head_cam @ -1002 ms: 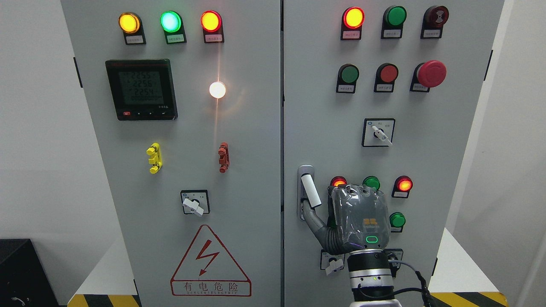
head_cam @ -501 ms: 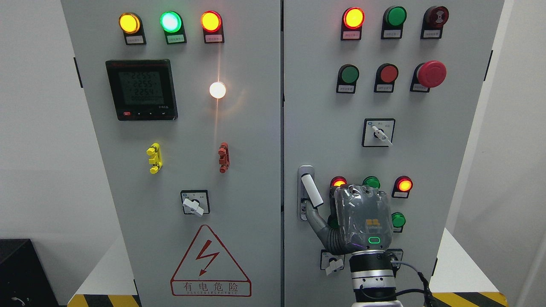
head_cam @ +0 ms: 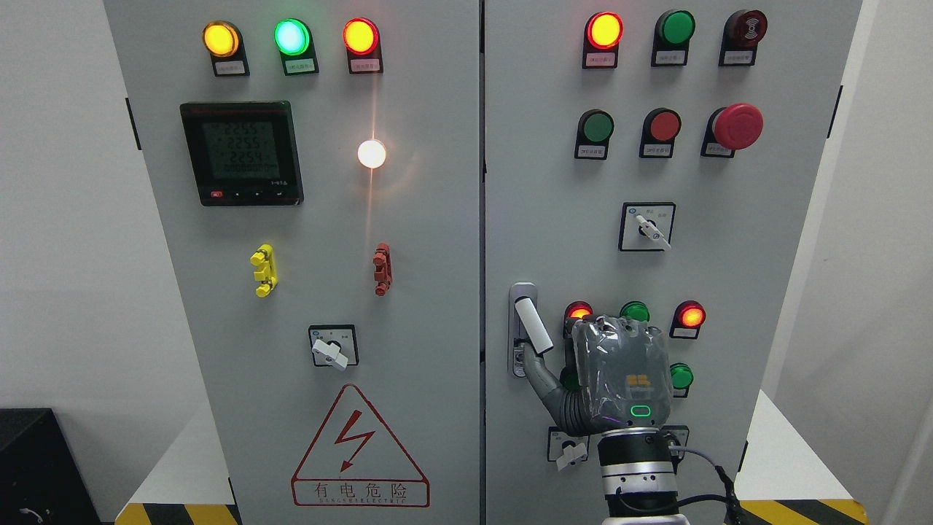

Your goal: Release door handle

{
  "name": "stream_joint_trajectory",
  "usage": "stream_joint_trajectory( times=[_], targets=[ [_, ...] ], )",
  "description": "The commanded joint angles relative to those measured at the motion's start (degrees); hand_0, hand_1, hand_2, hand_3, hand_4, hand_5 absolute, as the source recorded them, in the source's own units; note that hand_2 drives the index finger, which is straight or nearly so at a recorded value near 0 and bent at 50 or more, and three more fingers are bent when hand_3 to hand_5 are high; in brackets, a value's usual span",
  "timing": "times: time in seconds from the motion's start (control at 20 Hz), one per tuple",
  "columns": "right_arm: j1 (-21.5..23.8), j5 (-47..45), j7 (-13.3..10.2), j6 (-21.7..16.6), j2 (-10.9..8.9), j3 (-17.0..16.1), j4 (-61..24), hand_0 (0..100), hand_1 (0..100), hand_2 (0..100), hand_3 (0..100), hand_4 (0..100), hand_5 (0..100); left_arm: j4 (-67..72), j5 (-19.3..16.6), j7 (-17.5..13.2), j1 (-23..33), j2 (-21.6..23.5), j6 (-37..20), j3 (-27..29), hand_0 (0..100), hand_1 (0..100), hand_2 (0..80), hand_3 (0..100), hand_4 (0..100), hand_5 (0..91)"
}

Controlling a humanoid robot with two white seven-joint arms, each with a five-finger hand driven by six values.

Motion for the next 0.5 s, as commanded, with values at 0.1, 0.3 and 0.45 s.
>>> stream_joint_trajectory(
  times=[0.1, 0.3, 0.45],
  targets=[
    [0.0, 0.0, 0.03, 0.05, -0.02, -0.23, -0.39, 48, 39, 90, 100, 100, 100, 1.67, -0.02, 0.05, -1.49, 0.0, 0.01, 0.0, 12, 56, 0.0, 0, 0, 0.0],
    [0.17, -0.09, -0.59, 0.05, -0.02, -0.5, -0.39, 48, 39, 90, 100, 100, 100, 1.67, -0.01, 0.05, -1.49, 0.0, 0.01, 0.0, 12, 56, 0.0, 0, 0, 0.0],
    [0.44, 0.0, -0.59, 0.05, -0.02, -0.5, -0.39, 48, 39, 90, 100, 100, 100, 1.67, -0.01, 0.05, -1.49, 0.0, 0.01, 0.0, 12, 56, 0.0, 0, 0, 0.0]
  ],
)
